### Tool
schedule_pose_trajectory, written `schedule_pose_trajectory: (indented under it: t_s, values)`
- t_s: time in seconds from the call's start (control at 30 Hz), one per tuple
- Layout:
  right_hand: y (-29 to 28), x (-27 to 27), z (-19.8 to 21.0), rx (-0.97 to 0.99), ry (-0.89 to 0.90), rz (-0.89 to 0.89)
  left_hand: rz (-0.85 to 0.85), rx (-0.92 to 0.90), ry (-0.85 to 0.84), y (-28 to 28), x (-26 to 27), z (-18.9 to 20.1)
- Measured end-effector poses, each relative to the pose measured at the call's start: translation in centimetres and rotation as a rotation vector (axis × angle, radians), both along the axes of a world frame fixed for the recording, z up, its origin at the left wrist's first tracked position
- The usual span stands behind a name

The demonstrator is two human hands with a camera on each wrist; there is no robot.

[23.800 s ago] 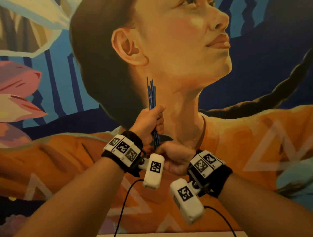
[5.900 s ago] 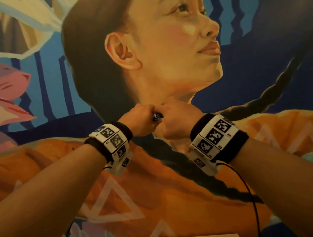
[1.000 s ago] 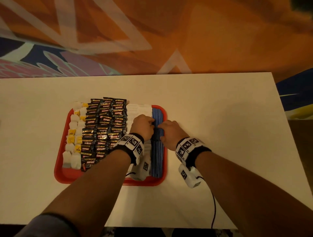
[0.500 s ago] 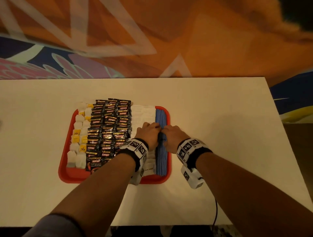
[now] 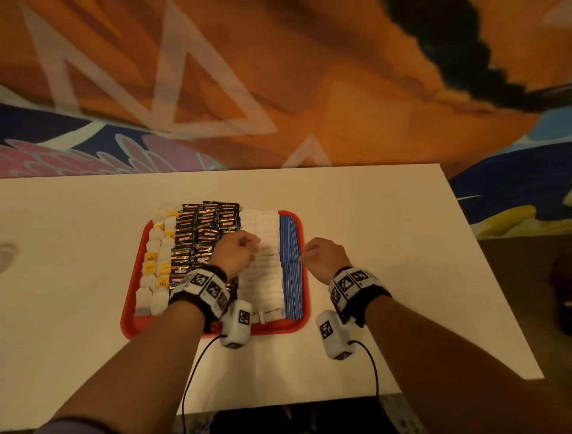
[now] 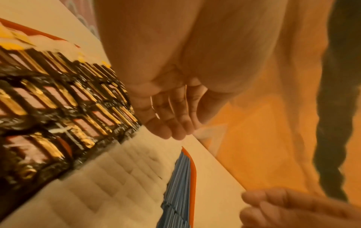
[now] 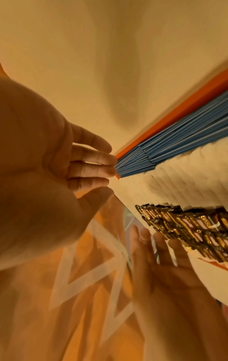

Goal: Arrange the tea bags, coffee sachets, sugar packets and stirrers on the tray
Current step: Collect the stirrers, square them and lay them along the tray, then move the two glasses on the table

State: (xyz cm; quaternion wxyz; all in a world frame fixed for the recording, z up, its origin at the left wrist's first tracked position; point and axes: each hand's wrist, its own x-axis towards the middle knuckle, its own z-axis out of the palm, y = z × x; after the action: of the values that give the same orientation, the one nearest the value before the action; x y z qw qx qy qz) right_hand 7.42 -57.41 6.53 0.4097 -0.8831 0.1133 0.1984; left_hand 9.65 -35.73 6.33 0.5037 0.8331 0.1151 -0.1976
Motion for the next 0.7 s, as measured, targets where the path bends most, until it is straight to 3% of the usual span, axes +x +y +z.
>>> schedule_pose_trajectory:
  t_s: [0.27,0.53,0.7]
  values:
    - [0.5,-2.1,0.3,0.030,0.042,-0.094,0.430,0.040,0.002,7.0,-4.7,0.4]
    - [1.3,-4.7,-2.6,0.002,0.214,-0.117,0.753,0.367,0.136,13.8,-11.5,-2.5]
    - [2.1,-6.0,-4.5,-0.040,0.367,-0.212,0.868,0.242,0.249,16.6,-13.8,-4.2]
